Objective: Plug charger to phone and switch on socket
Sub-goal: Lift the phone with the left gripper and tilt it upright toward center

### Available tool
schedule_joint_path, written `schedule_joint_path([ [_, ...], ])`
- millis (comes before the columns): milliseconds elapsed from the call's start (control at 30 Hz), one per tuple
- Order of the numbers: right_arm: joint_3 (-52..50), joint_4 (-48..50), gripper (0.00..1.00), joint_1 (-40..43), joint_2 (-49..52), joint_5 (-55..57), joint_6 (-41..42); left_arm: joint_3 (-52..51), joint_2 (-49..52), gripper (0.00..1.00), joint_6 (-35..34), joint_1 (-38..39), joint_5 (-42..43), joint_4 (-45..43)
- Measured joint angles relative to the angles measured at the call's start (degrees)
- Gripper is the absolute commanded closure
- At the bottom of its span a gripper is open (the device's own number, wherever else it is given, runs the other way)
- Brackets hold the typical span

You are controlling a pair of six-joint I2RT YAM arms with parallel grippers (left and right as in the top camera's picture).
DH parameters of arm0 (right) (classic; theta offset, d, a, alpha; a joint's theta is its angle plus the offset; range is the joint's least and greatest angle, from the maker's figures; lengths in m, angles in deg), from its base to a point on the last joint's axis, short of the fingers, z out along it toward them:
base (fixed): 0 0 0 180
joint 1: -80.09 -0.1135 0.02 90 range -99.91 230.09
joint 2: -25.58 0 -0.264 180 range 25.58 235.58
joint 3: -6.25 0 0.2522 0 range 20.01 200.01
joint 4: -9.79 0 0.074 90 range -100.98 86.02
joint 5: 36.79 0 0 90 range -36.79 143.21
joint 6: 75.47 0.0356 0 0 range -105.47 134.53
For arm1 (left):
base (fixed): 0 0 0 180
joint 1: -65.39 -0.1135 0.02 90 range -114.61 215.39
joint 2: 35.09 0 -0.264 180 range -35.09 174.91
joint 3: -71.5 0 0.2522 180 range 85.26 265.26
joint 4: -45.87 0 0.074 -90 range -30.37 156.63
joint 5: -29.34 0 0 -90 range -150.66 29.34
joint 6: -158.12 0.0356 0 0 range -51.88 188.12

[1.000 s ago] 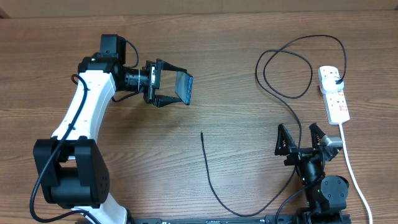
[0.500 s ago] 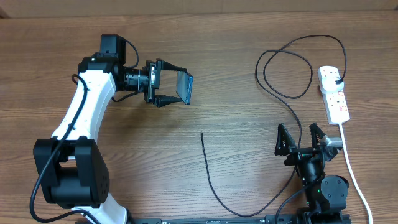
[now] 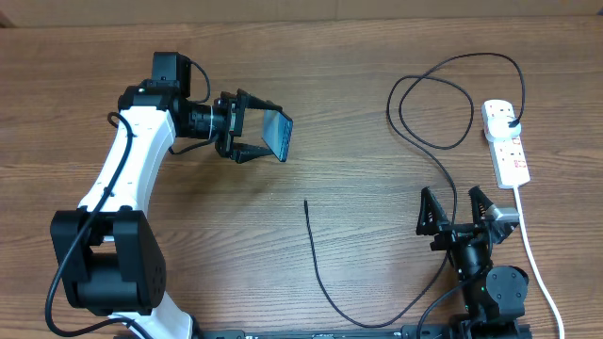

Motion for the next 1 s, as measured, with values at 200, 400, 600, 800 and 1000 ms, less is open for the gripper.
schedule_joint_path([
  [200, 0.0, -0.02, 0.0, 0.0, 0.0, 0.0, -0.02, 0.0, 0.0, 0.96, 1.38, 0.0, -7.5, 0.02],
  [400, 0.0, -0.02, 0.0, 0.0, 0.0, -0.02, 0.0, 0.0, 0.0, 0.96, 2.38, 0.0, -17.62, 1.86],
  [600, 0.0, 0.0, 0.0, 0.0, 0.0, 0.0, 0.0, 0.0, 0.0, 0.96, 2.58, 0.35, -30.14, 3.87],
  [800, 0.0, 0.0, 0.0, 0.0, 0.0, 0.0, 0.02, 0.0, 0.0, 0.96, 2.6, 2.8, -40.28, 4.72],
  [1000, 0.0, -0.02, 0.0, 0.0, 0.0, 0.02, 0.02, 0.0, 0.0, 0.96, 2.6, 6.1, -45.68, 4.72],
])
